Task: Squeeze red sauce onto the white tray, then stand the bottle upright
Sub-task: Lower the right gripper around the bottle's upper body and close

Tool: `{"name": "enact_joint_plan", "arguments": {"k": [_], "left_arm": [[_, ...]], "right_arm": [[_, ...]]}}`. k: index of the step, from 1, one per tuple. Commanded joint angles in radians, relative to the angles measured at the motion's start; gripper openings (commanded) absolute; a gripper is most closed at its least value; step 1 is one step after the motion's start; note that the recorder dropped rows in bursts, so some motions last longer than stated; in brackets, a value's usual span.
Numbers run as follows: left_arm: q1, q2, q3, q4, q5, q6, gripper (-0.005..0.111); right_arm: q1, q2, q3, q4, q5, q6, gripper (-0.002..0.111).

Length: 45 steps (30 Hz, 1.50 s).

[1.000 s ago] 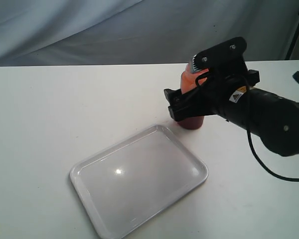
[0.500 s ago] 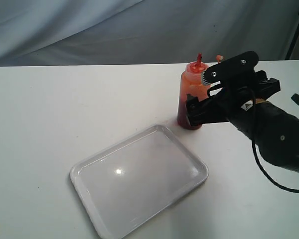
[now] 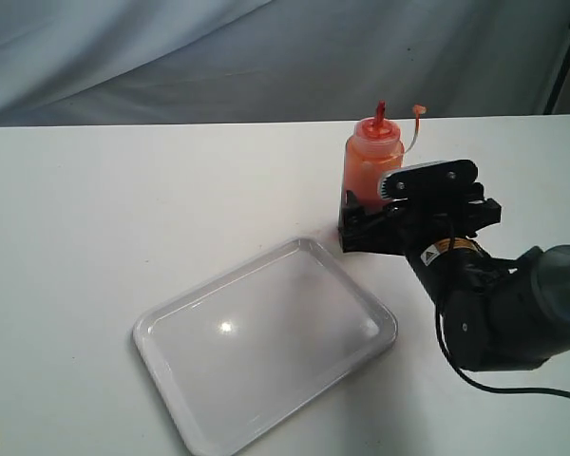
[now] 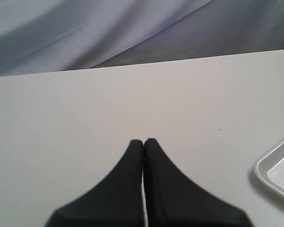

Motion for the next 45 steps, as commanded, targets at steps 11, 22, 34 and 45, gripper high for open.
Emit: {"name": "enact_joint_plan", "arguments": {"k": [11,22,34,45], "left_arm": [[-0.005,-0.003,0.005,-0.005,-0.013,-0.004,0.001],[-0.005,-0.003,0.005,-0.005,-0.013,-0.001,0.001],[-0.005,-0.003,0.005,-0.005,-0.013,-0.004,0.001],[-0.005,-0.003,0.005,-0.005,-0.013,-0.002,0.001]], "right_arm": [[-0.001,0.045,-0.188,0.022,0.05,0.014,0.105],[-0.03,0.102,-0.19,0.018,0.011,-0.039,0.105],[-0.046,0.141,-0.236,-0.084,-0.026,-0.007,0.105],[-0.046,0.163,-0.329,-0.023,0.1,-0.007,0.096]]}}
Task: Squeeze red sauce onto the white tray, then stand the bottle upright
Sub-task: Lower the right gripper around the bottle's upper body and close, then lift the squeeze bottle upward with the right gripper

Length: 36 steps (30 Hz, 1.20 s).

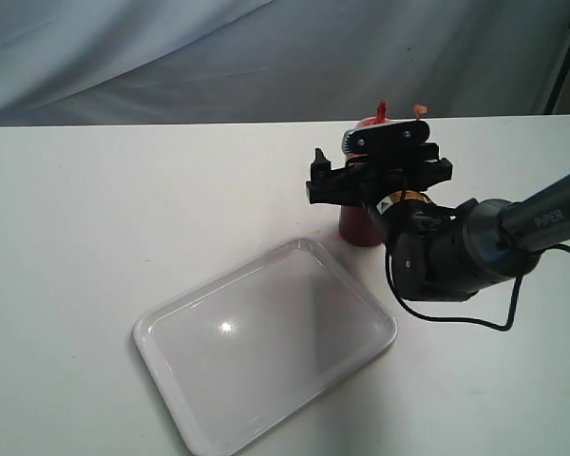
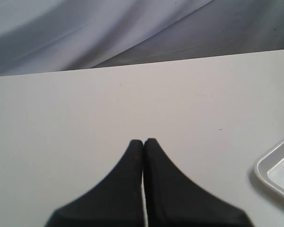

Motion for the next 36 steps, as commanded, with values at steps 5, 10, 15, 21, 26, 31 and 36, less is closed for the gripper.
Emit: {"name": "enact_joint_plan", "arguments": {"k": [5,10,15,21,26,31,36], "left_arm": [[-0.005,-0.003,0.005,-0.005,-0.013,-0.002,0.001],[-0.005,-0.003,0.005,-0.005,-0.013,-0.002,0.001],[-0.005,-0.003,0.005,-0.005,-0.013,-0.002,0.001],[-0.005,-0.003,0.005,-0.005,-0.013,0.0,0.001],[-0.005,-0.003,0.005,-0.005,-0.013,0.0,0.001],[-0.005,-0.003,0.005,-0.005,-0.013,-0.004,0.001],[-0.005,-0.003,0.005,-0.005,-0.013,-0.004,0.001]], "right_arm": [[-0.005,0.001,-0.013,0.017,0.043,0.007,0.076],[-0.005,0.001,-0.013,0.017,0.064,0.007,0.054],[-0.005,0.001,-0.013,0.017,0.064,0.007,0.026],[-0.005,-0.003,-0.013,0.017,0.052,0.003,0.004],[-0.005,-0.046,-0.013,-0.001,0.054,0.002,0.0],[-0.005,-0.118,-0.013,-0.054,0.078,-0.022,0.0],[-0.005,-0.208,-0.013,-0.066,0.169,-0.053,0.0]]}}
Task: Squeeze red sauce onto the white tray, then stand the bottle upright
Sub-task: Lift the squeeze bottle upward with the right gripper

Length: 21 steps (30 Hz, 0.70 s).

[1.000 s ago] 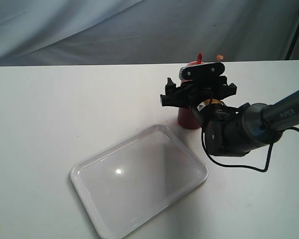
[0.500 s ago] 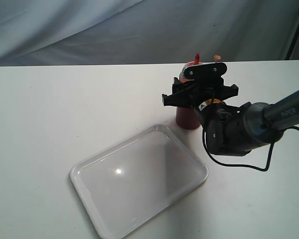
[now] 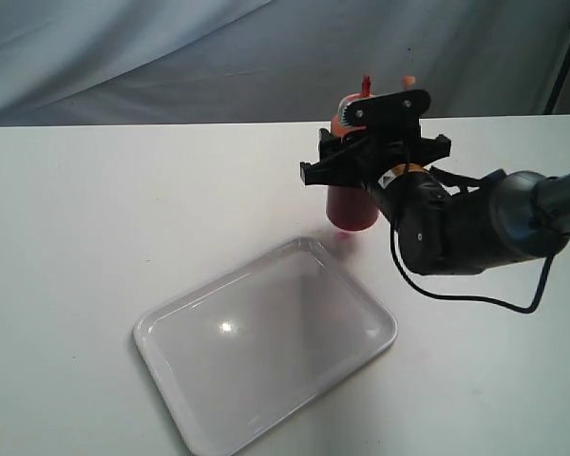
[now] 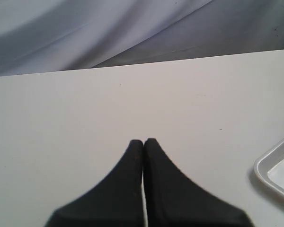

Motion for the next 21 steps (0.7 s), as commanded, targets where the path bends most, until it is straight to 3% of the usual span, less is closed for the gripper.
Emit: {"name": "enact_joint_plan", "arguments": {"k": [1,6,16,21], "left_arm": [[-0.005,-0.003,0.005,-0.005,-0.013,-0.004,0.001],[-0.005,-0.003,0.005,-0.005,-0.013,0.0,0.001],[-0.005,-0.003,0.005,-0.005,-0.013,-0.002,0.001],[-0.005,-0.003,0.005,-0.005,-0.013,-0.002,0.001]], "right_arm": [[-0.001,-0.107,-0.005,-0.031,0.041,-0.058,0.0],[-0.001,-0.232,-0.005,-0.1,0.215,-0.287,0.0],[0.003,-0.439,-0.005,-0.236,0.524,-0.365,0.0],[0.069,-0.44,-0.005,-0.356,0.617,-0.477,0.0]]}}
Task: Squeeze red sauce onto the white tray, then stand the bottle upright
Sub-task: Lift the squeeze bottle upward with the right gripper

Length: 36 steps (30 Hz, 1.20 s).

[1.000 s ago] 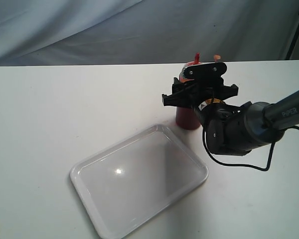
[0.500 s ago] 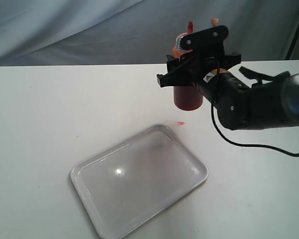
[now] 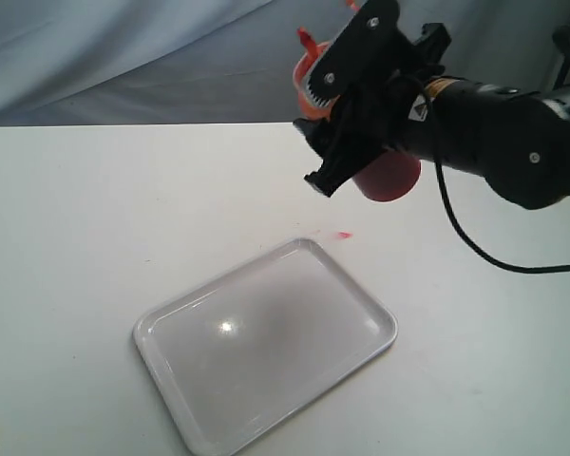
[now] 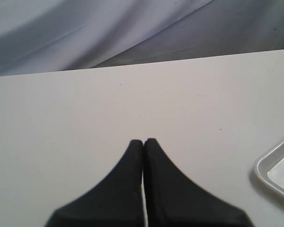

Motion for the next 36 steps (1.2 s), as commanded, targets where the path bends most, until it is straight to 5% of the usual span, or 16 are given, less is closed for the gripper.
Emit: {"name": "enact_joint_plan", "arguments": {"k": [1,19,23,36], "left_arm": [[-0.005,-0.003,0.005,-0.005,-0.013,-0.002,0.001],[-0.005,-0.003,0.005,-0.005,-0.013,-0.003,0.001],[-0.005,-0.003,0.005,0.118,-0.02,0.07,0.001],[-0.005,-0.003,0.005,-0.557,-0.288,0.017,0.001]], "right_arm": [[0.046,-0.016,-0.005,-0.05,-0.046,-0.084,0.0],[0.067,-0.016,-0.005,0.098,-0.052,-0.072,0.0],[0.067,-0.016,-0.005,0.098,-0.071,-0.03,0.0],[0.065,-0.016,-0.005,0.098,-0.14,0.264,0.0]]}}
